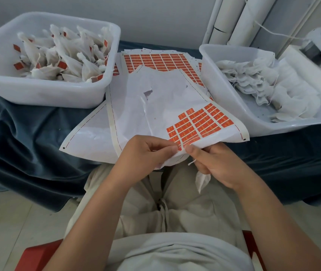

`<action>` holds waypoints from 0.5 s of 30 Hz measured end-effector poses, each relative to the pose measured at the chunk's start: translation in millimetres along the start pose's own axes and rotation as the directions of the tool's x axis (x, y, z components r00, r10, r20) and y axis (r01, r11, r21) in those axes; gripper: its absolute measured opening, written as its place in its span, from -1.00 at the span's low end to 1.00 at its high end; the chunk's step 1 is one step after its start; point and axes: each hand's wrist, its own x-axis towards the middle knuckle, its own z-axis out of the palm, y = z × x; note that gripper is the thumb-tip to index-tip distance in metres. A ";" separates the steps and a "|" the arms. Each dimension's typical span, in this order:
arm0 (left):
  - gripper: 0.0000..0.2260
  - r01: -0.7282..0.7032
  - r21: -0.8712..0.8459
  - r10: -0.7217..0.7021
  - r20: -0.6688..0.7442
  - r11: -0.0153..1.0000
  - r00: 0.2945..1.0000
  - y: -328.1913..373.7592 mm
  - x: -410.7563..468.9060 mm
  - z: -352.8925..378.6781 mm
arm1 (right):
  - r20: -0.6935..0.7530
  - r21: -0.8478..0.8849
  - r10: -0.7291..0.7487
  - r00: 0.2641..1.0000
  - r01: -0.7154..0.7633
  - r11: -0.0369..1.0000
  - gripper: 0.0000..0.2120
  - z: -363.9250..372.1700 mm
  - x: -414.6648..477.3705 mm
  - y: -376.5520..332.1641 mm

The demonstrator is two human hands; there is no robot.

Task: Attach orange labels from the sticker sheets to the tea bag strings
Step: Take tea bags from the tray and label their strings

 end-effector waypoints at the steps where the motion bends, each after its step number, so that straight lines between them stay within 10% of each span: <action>1: -0.90 -0.023 0.046 0.024 -0.013 0.999 1.000 0.5 0.1 0.2 | 0.005 0.009 -0.003 1.000 0.003 1.000 -0.83 0.7 0.5 0.1; 6: -0.87 -0.104 0.215 0.147 -0.195 0.971 0.970 3.2 0.4 11.1 | 0.046 0.018 0.036 0.998 -0.037 0.999 -0.81 -5.7 0.0 3.7; 9: -0.84 -0.028 0.105 0.066 -0.377 0.994 0.924 4.5 1.2 11.5 | 0.232 -0.413 0.148 0.961 -0.040 0.910 -0.86 -16.4 -0.8 2.5; 13: -0.87 0.012 -0.040 -0.027 -0.393 0.999 0.919 5.7 1.2 7.8 | 0.696 -0.547 0.376 0.612 0.113 0.829 -0.90 -5.1 -11.6 -15.4; 15: -0.88 0.019 -0.072 -0.044 -0.367 0.997 0.929 6.6 0.6 7.3 | 0.766 -0.475 0.306 0.565 0.177 0.862 -0.81 2.3 -19.0 -23.9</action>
